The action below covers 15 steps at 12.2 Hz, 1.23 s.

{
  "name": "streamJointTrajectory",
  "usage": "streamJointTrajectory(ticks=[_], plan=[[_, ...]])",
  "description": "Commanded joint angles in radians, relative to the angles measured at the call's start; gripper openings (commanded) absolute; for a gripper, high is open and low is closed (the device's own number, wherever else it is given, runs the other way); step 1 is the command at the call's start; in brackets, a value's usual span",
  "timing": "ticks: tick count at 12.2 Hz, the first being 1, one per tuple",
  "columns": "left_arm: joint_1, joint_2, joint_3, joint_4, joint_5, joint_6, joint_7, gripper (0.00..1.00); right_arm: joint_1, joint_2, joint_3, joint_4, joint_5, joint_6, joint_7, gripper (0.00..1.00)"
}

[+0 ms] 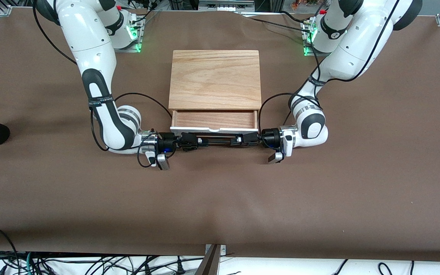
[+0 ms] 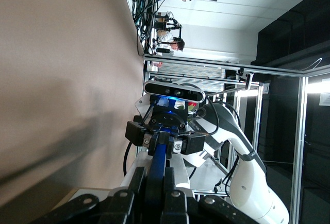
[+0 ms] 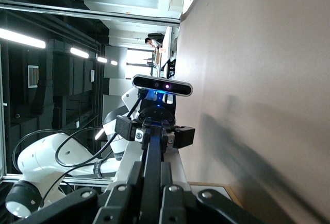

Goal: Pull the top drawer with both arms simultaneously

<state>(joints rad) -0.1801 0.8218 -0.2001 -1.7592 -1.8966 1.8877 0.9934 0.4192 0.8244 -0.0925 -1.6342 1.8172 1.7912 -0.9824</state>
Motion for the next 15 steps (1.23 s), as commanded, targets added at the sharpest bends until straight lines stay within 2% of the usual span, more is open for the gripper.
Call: streamJointTrajectory(ticks=[1, 3, 9, 10, 11, 12, 13, 14, 15], plan=[[-0.039, 0.086, 0.057, 0.114, 0.013, 0.102, -0.099, 0.0, -0.042, -0.001, -0.03, 0.085, 0.028, 0.033, 0.085, 0.0], [-0.041, 0.085, 0.065, 0.139, 0.014, 0.16, -0.13, 0.0, -0.043, 0.021, -0.032, 0.12, 0.03, 0.033, 0.099, 0.0], [-0.041, 0.092, 0.065, 0.167, 0.011, 0.174, -0.142, 0.0, -0.049, 0.039, -0.046, 0.158, 0.03, 0.04, 0.12, 0.0], [-0.041, 0.092, 0.065, 0.165, 0.011, 0.172, -0.141, 0.02, -0.049, 0.047, -0.046, 0.175, 0.03, 0.039, 0.12, 0.0], [-0.041, 0.092, 0.065, 0.162, 0.011, 0.172, -0.139, 0.22, -0.049, 0.054, -0.047, 0.181, 0.03, 0.039, 0.122, 0.0], [-0.041, 0.092, 0.067, 0.159, 0.011, 0.172, -0.139, 0.29, -0.049, 0.056, -0.047, 0.185, 0.03, 0.039, 0.132, 0.0], [-0.041, 0.092, 0.065, 0.155, 0.011, 0.172, -0.136, 0.55, -0.049, 0.058, -0.049, 0.188, 0.03, 0.039, 0.134, 0.0], [-0.041, 0.092, 0.065, 0.15, 0.011, 0.172, -0.131, 0.84, -0.049, 0.059, -0.049, 0.188, 0.03, 0.039, 0.134, 0.05], [-0.039, 0.091, 0.065, 0.149, 0.011, 0.172, -0.136, 1.0, -0.049, 0.061, -0.049, 0.188, 0.028, 0.039, 0.134, 0.32]])
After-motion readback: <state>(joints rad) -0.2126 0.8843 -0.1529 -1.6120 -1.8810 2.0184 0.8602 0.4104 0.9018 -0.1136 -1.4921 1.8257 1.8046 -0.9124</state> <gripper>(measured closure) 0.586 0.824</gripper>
